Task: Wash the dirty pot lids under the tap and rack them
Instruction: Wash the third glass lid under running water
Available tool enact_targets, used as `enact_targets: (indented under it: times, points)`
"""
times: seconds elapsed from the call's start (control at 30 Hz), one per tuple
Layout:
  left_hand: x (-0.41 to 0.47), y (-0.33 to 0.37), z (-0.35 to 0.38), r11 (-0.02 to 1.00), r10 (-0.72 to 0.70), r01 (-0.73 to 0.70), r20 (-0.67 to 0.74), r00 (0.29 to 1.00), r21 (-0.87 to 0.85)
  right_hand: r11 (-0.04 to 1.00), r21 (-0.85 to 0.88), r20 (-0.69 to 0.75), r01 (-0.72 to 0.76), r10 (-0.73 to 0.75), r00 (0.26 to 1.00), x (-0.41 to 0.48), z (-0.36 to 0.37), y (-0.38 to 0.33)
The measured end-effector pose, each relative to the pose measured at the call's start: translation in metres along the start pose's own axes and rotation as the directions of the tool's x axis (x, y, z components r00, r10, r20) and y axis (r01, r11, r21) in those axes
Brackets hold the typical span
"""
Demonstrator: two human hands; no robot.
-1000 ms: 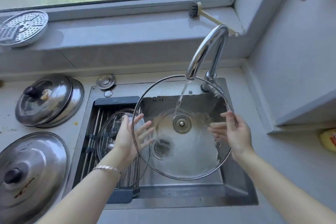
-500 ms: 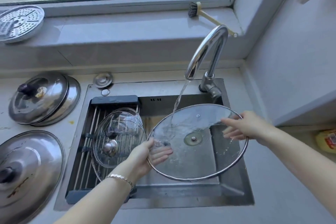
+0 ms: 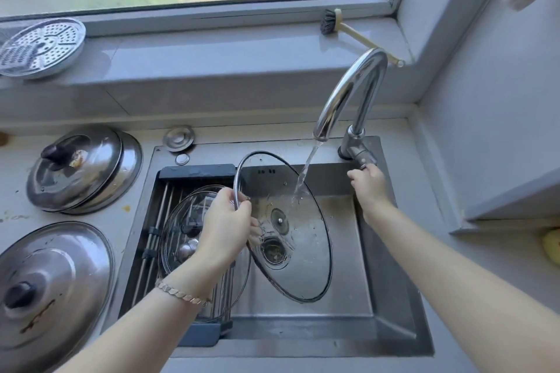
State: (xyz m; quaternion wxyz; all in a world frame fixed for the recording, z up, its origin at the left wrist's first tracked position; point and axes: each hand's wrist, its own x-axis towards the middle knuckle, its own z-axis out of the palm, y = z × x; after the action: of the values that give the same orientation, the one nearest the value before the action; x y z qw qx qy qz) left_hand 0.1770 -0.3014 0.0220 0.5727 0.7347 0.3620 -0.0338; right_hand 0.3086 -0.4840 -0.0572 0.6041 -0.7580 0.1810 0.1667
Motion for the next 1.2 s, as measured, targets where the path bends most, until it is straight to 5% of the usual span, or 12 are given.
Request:
enact_targets:
  times: [0.13, 0.23, 0.3, 0.43, 0.53, 0.57, 0.67, 0.77, 0.9, 1.0, 1.2]
  points:
    - [0.003, 0.007, 0.004, 0.998, -0.025, 0.026, -0.009, 1.000, 0.054, 0.998, 0.062, 0.023, -0.023, 0.021, 1.000, -0.008, 0.017, -0.009]
    - [0.006, 0.012, 0.011, 0.994, -0.064, 0.063, 0.017, 0.998, 0.093, 0.965, -0.261, 0.195, 0.002, 0.051, 0.979, -0.034, 0.015, -0.027]
    - [0.008, 0.015, 0.015, 0.991, -0.094, 0.090, 0.035, 0.995, 0.103, 0.864, -0.481, 0.384, 0.147, 0.057, 0.922, -0.060, 0.014, -0.037]
    - [0.010, 0.023, 0.021, 0.989, -0.145, 0.143, 0.049, 0.988, 0.040, 0.672, -0.482, 0.761, 0.563, 0.003, 0.648, -0.121, 0.012, -0.029]
    - [0.004, 0.029, 0.026, 0.989, -0.149, 0.148, 0.049, 0.988, 0.020, 0.353, -0.577, 0.732, 0.737, -0.177, 0.658, -0.132, 0.010, -0.011]
    - [0.001, 0.032, 0.028, 0.989, -0.149, 0.149, 0.060, 0.987, 0.004, 0.321, -0.602, 0.685, 0.731, -0.264, 0.680, -0.130, 0.009, -0.007]
    - [-0.005, 0.039, 0.029, 0.991, -0.102, 0.112, 0.134, 0.986, -0.071, 0.461, -0.535, 0.551, 0.708, -0.444, 0.706, -0.122, 0.005, -0.003]
    - [-0.005, 0.032, 0.023, 0.998, 0.000, 0.013, 0.200, 0.980, -0.064, 0.691, -0.432, 0.414, 0.579, -0.418, 0.808, -0.113, -0.007, -0.019]
    - [-0.005, -0.003, 0.018, 0.907, 0.153, -0.238, 0.255, 0.955, 0.348, 0.903, -0.228, 0.367, 0.364, -0.266, 0.891, -0.116, -0.014, -0.043]
    - [-0.012, -0.029, 0.023, 0.886, 0.119, -0.235, 0.292, 0.949, 0.400, 0.973, -0.073, 0.353, 0.220, -0.181, 0.918, -0.124, -0.018, -0.056]
    - [-0.022, -0.051, 0.030, 0.991, 0.091, -0.108, 0.187, 0.978, 0.078, 0.990, 0.019, 0.302, 0.137, -0.136, 0.943, -0.133, -0.023, -0.063]
